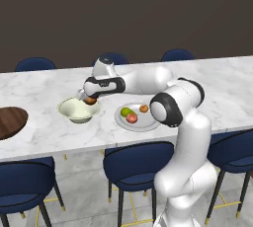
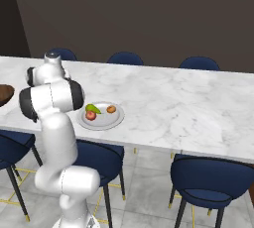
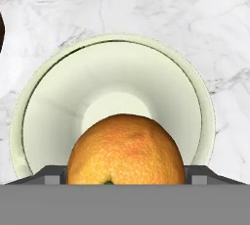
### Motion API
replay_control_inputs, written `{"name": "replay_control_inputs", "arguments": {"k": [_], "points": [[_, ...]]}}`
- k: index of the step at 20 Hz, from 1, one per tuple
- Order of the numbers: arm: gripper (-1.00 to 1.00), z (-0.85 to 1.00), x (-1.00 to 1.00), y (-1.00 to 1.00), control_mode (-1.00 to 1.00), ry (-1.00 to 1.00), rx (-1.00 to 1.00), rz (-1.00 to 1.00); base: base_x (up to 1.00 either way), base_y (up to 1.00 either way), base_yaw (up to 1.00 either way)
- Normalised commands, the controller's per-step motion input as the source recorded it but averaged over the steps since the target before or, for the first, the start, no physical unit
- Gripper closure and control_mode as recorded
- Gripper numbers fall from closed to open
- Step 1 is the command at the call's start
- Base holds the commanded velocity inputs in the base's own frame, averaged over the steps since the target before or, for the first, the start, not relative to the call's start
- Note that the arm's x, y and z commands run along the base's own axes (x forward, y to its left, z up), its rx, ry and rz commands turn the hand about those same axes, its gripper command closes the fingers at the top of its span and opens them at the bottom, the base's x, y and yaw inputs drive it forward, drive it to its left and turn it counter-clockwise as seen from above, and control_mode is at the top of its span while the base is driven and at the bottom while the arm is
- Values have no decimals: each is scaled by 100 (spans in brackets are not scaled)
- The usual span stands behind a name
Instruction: Take the fruits from the plate on the dining counter and place two fruits in each bowl.
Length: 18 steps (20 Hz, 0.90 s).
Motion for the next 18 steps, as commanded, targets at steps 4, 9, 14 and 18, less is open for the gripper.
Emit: {"name": "replay_control_inputs", "arguments": {"k": [4,9,14,18], "points": [[100,-29,28,27,-100,5,0,0,0,0,0],[100,-43,0,0,-100,2,0,0,0,0,0],[100,-38,0,0,-100,0,0,0,0,0,0],[100,-31,0,0,-100,0,-1,0,0,0,0]]}}
